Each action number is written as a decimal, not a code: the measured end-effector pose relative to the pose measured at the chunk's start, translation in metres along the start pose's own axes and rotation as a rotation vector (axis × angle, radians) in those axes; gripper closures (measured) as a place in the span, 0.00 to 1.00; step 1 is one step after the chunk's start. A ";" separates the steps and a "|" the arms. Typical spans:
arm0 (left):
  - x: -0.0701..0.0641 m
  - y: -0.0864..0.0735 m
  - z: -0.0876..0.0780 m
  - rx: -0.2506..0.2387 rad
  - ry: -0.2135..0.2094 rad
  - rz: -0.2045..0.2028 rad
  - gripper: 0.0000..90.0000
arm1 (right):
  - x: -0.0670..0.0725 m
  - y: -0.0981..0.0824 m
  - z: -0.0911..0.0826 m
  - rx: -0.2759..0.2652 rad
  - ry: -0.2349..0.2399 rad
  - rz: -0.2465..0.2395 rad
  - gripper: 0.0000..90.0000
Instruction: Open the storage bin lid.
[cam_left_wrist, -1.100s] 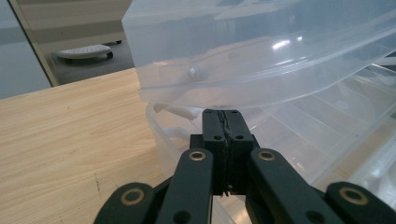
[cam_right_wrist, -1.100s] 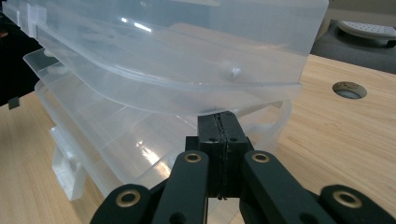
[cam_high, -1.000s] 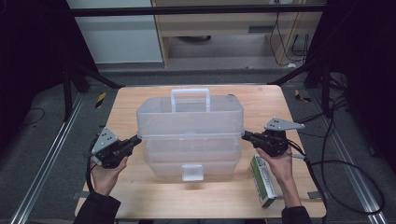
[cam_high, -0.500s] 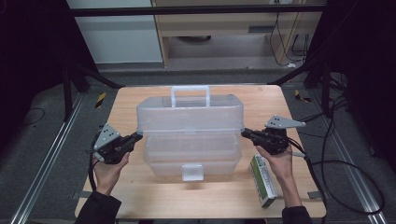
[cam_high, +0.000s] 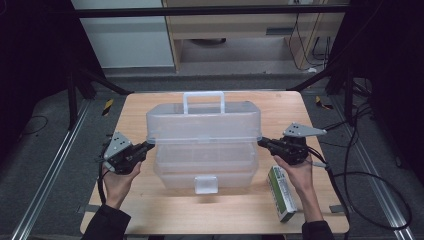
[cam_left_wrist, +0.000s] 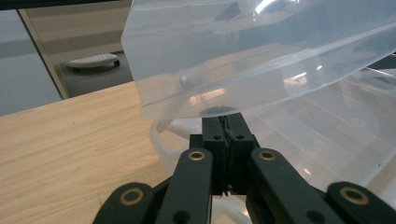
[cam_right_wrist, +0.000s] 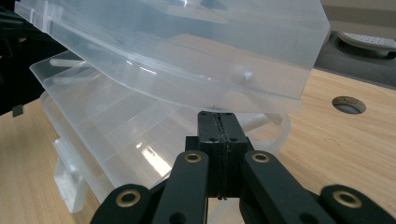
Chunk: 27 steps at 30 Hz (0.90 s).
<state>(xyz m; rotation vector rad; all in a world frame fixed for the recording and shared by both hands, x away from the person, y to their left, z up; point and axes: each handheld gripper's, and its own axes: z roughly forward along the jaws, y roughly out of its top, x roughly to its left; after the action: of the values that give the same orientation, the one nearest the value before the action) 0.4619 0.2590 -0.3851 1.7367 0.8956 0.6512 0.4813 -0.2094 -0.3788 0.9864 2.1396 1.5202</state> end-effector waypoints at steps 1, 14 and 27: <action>0.000 0.000 0.000 0.000 0.000 0.000 0.98 | 0.000 0.000 0.000 0.002 0.000 0.003 1.00; 0.000 -0.007 -0.001 0.022 0.034 0.029 0.90 | 0.000 -0.001 0.000 0.016 0.005 -0.004 1.00; -0.001 -0.007 -0.002 0.009 0.095 0.039 0.72 | 0.001 -0.002 0.001 0.020 0.013 -0.003 1.00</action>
<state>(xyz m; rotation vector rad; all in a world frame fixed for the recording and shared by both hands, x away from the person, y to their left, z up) 0.4579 0.2603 -0.3912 1.7464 0.9329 0.7615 0.4805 -0.2080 -0.3807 0.9822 2.1678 1.5104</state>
